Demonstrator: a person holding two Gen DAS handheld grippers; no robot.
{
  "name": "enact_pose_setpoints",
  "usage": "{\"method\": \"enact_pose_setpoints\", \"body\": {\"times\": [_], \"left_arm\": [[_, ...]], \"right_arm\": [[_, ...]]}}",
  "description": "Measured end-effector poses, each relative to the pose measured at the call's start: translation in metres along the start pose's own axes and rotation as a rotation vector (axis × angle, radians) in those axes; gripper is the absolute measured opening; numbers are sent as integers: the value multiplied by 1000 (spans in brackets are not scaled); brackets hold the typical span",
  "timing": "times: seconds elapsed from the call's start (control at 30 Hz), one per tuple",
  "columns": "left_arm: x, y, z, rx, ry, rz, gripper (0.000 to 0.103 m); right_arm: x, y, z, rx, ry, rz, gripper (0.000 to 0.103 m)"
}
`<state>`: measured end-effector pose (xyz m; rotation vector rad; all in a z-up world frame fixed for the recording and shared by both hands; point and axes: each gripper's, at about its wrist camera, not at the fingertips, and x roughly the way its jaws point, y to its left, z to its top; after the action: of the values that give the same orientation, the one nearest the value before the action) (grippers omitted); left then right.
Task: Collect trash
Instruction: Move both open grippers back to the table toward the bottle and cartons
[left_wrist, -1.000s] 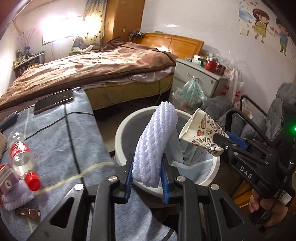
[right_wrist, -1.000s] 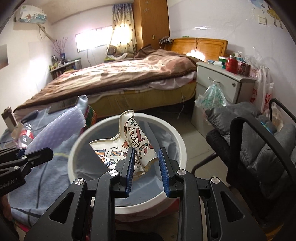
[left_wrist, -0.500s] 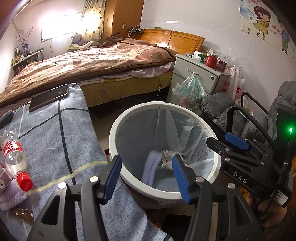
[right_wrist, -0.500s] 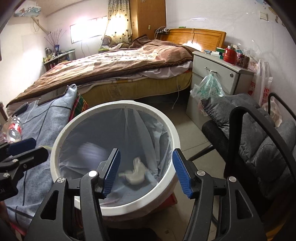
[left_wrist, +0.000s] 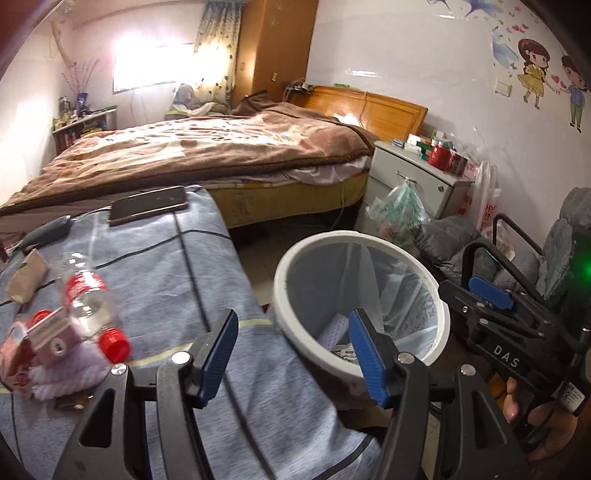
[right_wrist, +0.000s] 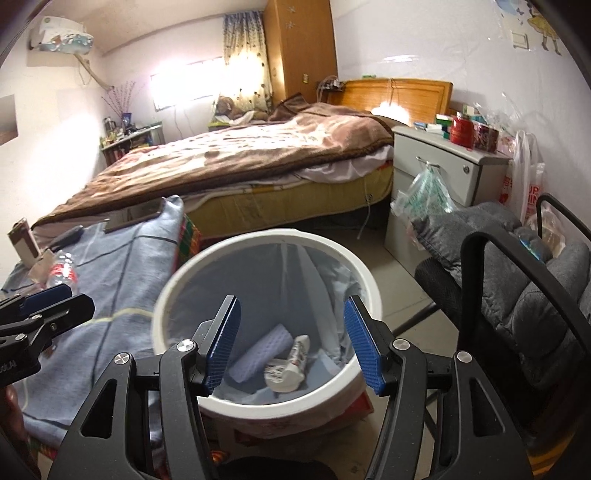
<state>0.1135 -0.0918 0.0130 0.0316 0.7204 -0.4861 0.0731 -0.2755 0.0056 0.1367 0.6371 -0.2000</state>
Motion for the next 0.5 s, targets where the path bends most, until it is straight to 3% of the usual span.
{"method": "enact_pose_setpoints", "body": {"times": [0.5], "left_arm": [[-55, 69, -18, -93, -89, 122, 65]], "right_arm": [[-8, 57, -1, -82, -35, 140, 60]]}}
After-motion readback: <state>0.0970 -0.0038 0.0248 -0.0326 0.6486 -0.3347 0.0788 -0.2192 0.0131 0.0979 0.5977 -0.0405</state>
